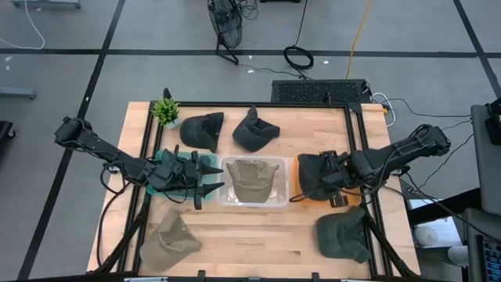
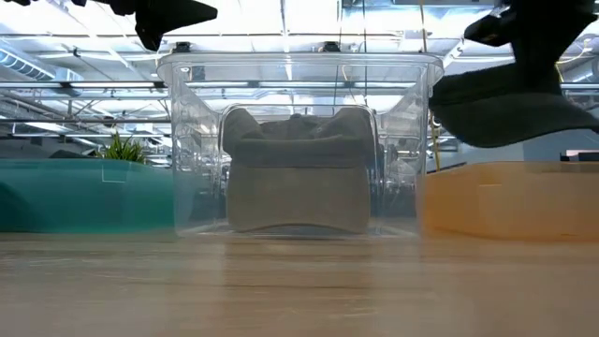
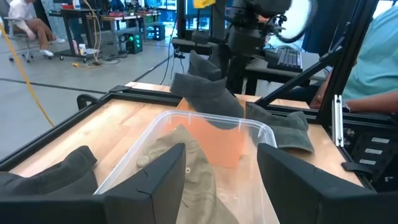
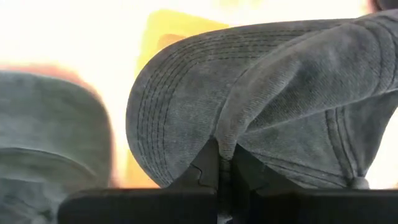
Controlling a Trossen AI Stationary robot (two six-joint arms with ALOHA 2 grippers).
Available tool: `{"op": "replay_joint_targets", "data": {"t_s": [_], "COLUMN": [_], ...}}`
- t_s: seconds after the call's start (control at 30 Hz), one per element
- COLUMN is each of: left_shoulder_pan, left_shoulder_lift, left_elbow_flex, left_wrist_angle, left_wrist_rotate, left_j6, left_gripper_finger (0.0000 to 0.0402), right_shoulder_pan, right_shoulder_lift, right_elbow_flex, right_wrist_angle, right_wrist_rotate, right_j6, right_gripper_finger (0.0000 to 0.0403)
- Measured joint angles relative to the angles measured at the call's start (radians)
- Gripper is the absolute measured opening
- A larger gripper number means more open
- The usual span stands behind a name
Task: Pick & Place hat
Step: Put the bottom black cap into the orange bin
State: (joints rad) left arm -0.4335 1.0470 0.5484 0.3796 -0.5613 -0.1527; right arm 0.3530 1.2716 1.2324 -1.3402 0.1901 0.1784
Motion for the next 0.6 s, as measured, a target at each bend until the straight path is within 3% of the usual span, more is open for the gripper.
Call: {"op": "replay_joint_targets", "data": {"t_s": [0.4,0.6], "left_shoulder_pan": [0.000,0.000], "left_shoulder_lift": [0.000,0.000], "left_elbow_flex": [0.000,0.000], "left_wrist_angle": [-0.011,-0.011], "left_wrist_rotate": [0.000,0.000], "left_j6": [0.000,0.013], "left_gripper_finger": [0.0211,0.0211], "right_shoulder_pan": [-0.040,-0.040], "right_shoulder_lift": [0.000,0.000], "right_elbow_flex": [-0.194,-0.233], "right_wrist_angle": [0.059,0.066], "right_wrist_rotate": [-0.009,-0.068], "right_j6": [0.018,0.023], "right_gripper_finger": [0.0000,0.0000]}}
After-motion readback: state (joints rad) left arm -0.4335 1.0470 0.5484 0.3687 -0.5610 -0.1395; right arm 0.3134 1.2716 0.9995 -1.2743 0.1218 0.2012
